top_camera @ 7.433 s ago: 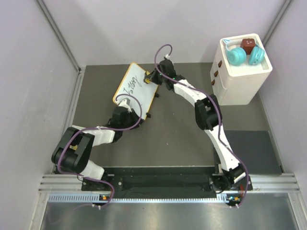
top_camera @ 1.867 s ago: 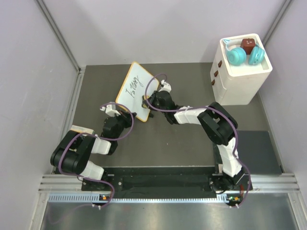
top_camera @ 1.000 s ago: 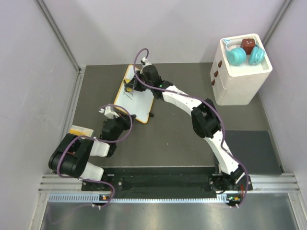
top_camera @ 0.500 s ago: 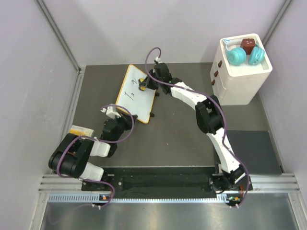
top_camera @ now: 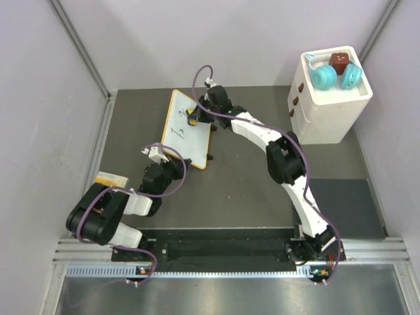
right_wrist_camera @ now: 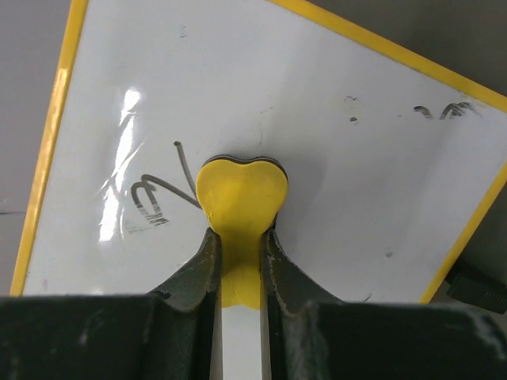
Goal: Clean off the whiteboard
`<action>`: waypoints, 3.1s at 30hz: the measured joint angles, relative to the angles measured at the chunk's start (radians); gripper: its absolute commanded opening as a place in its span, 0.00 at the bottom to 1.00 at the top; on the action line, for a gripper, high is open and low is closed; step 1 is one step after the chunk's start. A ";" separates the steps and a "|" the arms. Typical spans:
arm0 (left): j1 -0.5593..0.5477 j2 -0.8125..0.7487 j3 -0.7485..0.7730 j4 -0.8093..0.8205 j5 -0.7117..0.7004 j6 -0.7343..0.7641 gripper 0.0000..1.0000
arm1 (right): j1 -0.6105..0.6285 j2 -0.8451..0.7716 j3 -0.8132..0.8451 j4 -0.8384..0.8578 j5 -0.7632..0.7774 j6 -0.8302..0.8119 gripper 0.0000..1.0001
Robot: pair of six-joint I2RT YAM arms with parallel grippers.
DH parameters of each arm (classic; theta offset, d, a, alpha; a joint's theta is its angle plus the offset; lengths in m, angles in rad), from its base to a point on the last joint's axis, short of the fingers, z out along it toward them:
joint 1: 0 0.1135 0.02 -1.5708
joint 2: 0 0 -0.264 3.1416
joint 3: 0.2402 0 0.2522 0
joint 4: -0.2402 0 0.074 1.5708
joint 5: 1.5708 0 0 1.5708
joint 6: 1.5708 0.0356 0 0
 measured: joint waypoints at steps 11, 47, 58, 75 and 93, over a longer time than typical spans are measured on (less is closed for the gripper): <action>-0.008 -0.021 0.000 -0.039 -0.039 -0.025 0.00 | 0.011 0.040 0.062 0.018 -0.073 0.065 0.00; -0.013 -0.082 0.003 -0.134 -0.037 -0.045 0.00 | 0.093 -0.103 -0.131 0.036 -0.093 0.025 0.00; -0.013 -0.079 0.003 -0.134 -0.037 -0.046 0.00 | 0.179 -0.170 -0.150 -0.045 -0.100 0.001 0.00; -0.009 -0.079 0.003 -0.135 -0.042 -0.049 0.00 | 0.181 -0.156 -0.129 -0.127 0.077 -0.035 0.00; -0.009 -0.080 0.003 -0.127 -0.030 -0.027 0.00 | 0.082 -0.156 -0.237 -0.095 0.101 -0.037 0.00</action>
